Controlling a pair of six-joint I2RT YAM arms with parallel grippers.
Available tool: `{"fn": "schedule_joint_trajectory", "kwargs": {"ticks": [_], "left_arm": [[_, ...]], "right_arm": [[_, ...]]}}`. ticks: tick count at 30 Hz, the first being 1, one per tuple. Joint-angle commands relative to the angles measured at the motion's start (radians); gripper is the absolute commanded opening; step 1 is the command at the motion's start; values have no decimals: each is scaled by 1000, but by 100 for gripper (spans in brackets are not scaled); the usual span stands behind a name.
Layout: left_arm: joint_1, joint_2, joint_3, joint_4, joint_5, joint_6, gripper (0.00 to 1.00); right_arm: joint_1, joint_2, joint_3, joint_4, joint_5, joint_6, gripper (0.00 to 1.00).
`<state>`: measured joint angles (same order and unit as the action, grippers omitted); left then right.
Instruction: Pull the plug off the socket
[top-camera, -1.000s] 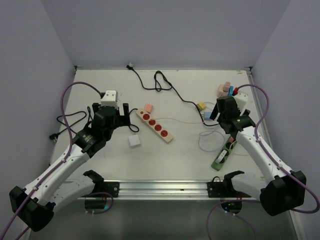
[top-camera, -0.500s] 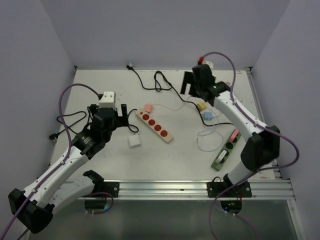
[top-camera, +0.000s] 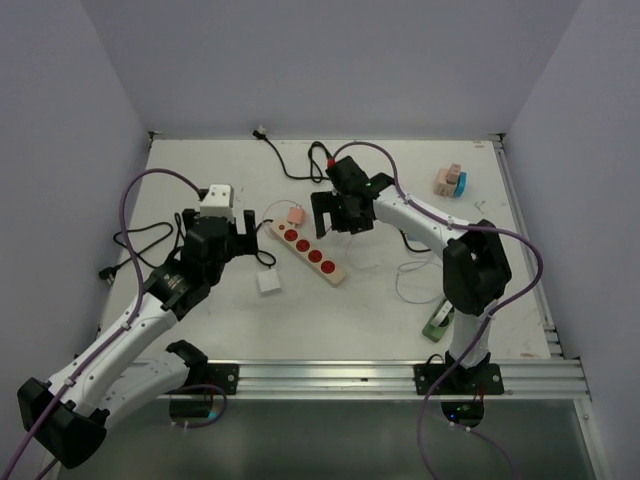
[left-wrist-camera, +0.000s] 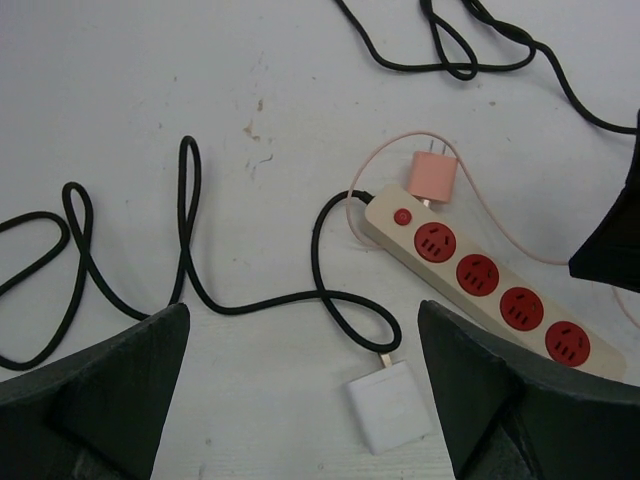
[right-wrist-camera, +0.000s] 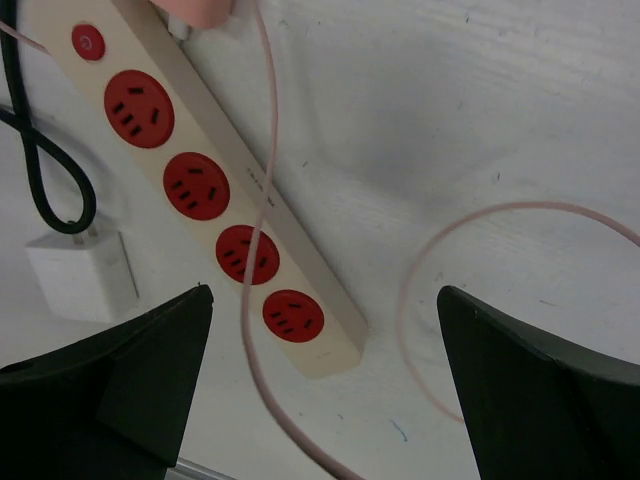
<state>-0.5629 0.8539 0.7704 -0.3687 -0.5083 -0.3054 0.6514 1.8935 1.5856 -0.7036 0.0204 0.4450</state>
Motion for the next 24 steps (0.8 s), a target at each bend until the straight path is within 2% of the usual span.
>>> {"fn": "schedule_joint_trajectory", "kwargs": {"ticks": [1,6,10,14,20,24], "left_arm": [[8,4,-10,77,115,43,100],[8,-12,-39,171,397,83,98],[6,-4,-54,226,526,72,98],[8,-7,-51,255,476,-3,98],[8,-21,-109,347,392,-130,92],[8,-13,-196,473,434,-192,89]], "right_arm": [[11,-91,-12,-7,-99,15,99],[13,-83,1,-19,-99,17,99],[13,-106,10,-13,-128,37,99],[13,-195,-47,90,-191,20,99],[11,-266,-72,116,-315,-35,99],[11,-297,-81,128,-364,-42,99]]}}
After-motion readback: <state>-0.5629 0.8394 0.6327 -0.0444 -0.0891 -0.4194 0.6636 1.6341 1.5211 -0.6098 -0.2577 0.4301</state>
